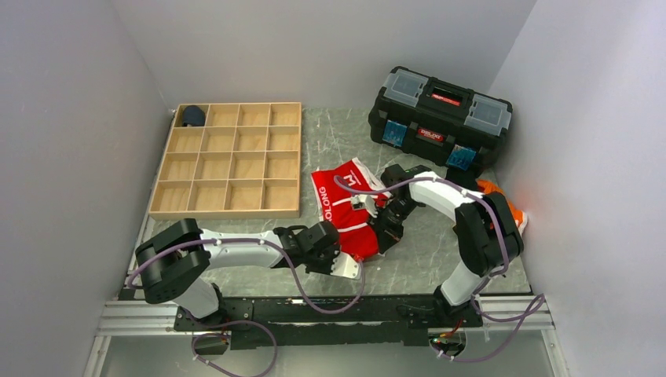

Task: Roll the underwear
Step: Fold the underwear at the center of the board.

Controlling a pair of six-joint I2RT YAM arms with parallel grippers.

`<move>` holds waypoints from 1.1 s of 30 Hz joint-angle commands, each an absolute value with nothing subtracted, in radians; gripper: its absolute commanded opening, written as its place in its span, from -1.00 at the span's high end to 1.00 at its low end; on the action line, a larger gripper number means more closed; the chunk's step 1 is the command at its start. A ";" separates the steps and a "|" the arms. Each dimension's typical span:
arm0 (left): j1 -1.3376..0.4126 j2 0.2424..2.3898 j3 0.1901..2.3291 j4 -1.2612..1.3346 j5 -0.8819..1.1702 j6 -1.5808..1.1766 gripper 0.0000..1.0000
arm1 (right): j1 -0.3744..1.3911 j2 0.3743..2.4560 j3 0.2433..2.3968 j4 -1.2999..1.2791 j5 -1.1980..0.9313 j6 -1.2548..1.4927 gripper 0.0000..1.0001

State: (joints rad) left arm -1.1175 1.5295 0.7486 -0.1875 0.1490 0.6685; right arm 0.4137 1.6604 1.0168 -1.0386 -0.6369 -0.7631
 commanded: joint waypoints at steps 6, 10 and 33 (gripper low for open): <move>-1.169 1.517 0.862 -0.412 0.308 0.606 1.00 | 0.443 1.589 1.033 -1.255 -0.668 -0.895 1.00; -1.170 1.519 0.909 -0.457 0.345 0.598 1.00 | 0.452 1.559 1.065 -1.338 -0.641 -0.926 1.00; -0.924 1.467 1.069 -0.619 0.607 0.547 1.00 | 0.450 1.656 1.389 -1.501 -0.411 -0.906 1.00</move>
